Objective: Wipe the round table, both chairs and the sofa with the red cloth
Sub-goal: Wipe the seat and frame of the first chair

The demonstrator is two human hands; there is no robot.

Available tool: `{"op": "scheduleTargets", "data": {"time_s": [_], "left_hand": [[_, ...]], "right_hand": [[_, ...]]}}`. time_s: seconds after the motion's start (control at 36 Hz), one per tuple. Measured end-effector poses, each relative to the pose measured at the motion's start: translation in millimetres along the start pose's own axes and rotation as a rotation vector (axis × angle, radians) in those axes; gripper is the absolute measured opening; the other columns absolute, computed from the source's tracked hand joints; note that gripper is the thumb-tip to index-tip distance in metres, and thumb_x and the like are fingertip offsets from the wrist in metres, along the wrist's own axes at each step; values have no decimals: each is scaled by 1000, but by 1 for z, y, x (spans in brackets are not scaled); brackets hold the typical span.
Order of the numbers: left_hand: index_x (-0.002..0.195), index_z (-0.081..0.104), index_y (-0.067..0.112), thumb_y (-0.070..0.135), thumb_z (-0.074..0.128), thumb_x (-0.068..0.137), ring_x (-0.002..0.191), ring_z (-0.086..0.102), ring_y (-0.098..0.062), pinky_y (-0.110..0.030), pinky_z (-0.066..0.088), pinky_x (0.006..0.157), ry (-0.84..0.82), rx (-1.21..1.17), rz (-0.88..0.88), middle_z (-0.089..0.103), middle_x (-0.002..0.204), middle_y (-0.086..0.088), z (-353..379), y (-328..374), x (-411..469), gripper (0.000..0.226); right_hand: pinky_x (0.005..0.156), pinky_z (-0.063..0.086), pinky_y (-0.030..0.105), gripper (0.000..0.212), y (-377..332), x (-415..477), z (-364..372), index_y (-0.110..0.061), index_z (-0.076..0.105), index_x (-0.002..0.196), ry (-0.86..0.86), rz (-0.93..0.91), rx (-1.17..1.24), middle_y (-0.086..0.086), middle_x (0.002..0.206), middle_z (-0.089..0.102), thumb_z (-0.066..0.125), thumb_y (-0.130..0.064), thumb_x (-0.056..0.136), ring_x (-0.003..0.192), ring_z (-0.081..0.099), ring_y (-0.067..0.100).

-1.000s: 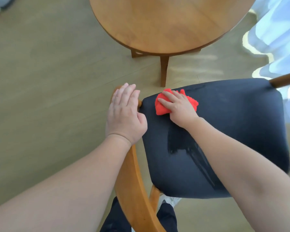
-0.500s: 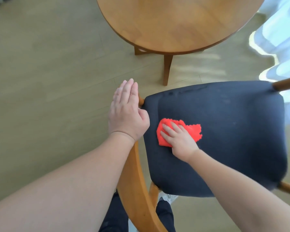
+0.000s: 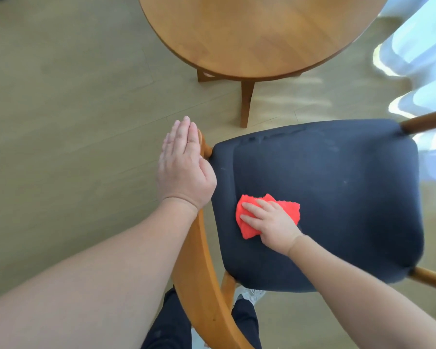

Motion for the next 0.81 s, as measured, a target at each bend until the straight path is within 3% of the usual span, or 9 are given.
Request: {"op": "scheduleTargets", "data": {"time_s": [0.14,0.22,0.36,0.47,0.64,0.81], "left_hand": [[138,41,-1,14,32,81,138,32,-28,-39,23,114,-15,13,17,39,147,-14,-1,0,0,60],[139,41,0,17,29,82,138,32,-27,-39,23,114,-11,18,26,39,147,-13,-2,0,0,61],[137,44,-2,17,29,80,136,34,-28,-39,25,113,-4,14,29,41,145,-14,-2,-1,1,62],[137,44,-2,17,28,80,137,34,-28,-40,25,113,-8,5,30,41,145,-14,-3,0,1,62],[136,45,-2,14,28,80,136,34,-29,-42,27,112,3,-9,38,42,144,-16,-2,-1,1,61],[136,45,-2,12,28,78,137,34,-31,-43,25,113,-7,-19,47,41,145,-16,-3,-2,1,62]], "right_hand": [[92,46,58,62,25,68,-42,-14,70,116,89,81,-21,14,130,60,74,8,58,111,58,43],[105,32,53,58,32,108,-67,-20,58,133,80,143,-13,10,145,46,62,1,78,128,42,39],[104,28,50,56,39,150,-84,-18,52,138,209,269,80,11,147,43,53,0,84,131,36,40],[111,22,45,56,21,159,-73,-25,41,145,33,217,-26,4,154,32,49,-12,92,137,29,33],[118,11,48,55,6,128,-47,-25,29,152,-61,160,-148,1,160,19,40,-19,99,145,15,32],[117,11,51,54,-11,92,-27,-19,32,151,-107,54,-199,5,158,24,41,-16,97,142,20,36]]}}
Point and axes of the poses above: each hand's wrist, its own x-axis towards the middle knuckle, its own z-axis out of the palm, y = z × x, the point moved 2 cm from there along x, towards the middle knuckle
